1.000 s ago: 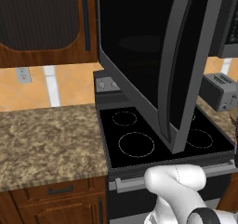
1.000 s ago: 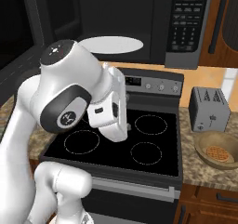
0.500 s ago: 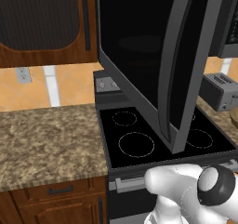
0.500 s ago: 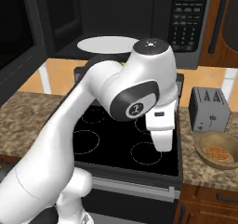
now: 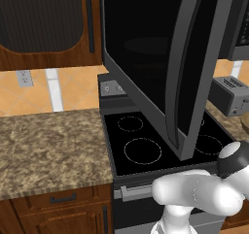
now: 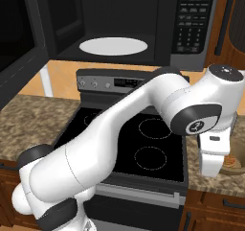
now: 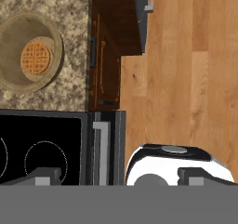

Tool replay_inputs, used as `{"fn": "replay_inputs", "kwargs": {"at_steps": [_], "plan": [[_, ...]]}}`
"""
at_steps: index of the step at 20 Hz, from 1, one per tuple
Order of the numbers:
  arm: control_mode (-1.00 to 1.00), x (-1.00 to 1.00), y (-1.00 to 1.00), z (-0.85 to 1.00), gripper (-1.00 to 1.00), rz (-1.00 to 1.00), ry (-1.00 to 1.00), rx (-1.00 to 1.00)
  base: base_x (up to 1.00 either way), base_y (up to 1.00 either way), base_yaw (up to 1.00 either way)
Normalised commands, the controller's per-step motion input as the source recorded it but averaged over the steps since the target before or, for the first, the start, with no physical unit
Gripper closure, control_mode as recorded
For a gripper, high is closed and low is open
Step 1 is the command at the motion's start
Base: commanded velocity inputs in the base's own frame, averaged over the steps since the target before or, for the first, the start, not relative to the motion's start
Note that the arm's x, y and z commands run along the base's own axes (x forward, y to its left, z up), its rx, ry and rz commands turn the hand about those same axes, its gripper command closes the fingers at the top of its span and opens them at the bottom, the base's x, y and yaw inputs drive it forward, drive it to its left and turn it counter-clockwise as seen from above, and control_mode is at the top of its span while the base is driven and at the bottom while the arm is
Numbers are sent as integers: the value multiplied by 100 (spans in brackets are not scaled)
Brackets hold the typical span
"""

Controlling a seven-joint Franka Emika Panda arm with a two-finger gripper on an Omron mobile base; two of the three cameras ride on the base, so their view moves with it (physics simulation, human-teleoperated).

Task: Open the microwave, place the bowl with waffle inside the microwave, then close the microwave door and turn it on.

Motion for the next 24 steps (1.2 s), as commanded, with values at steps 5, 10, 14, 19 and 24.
{"fn": "replay_inputs", "kwargs": {"at_steps": [5, 10, 14, 19, 24], "plan": [[-100, 16, -30, -43, -100, 2, 2, 4, 0, 0, 0], [-100, 15, -6, -36, -100, 10, 0, 1, 0, 0, 0], [-100, 26, 0, -30, -100, 14, -3, 0, 0, 0, 0], [-100, 55, 0, -34, -100, 4, 0, 0, 0, 0, 0], [-100, 40, -35, -25, -100, 0, -2, 2, 0, 0, 0]]}}
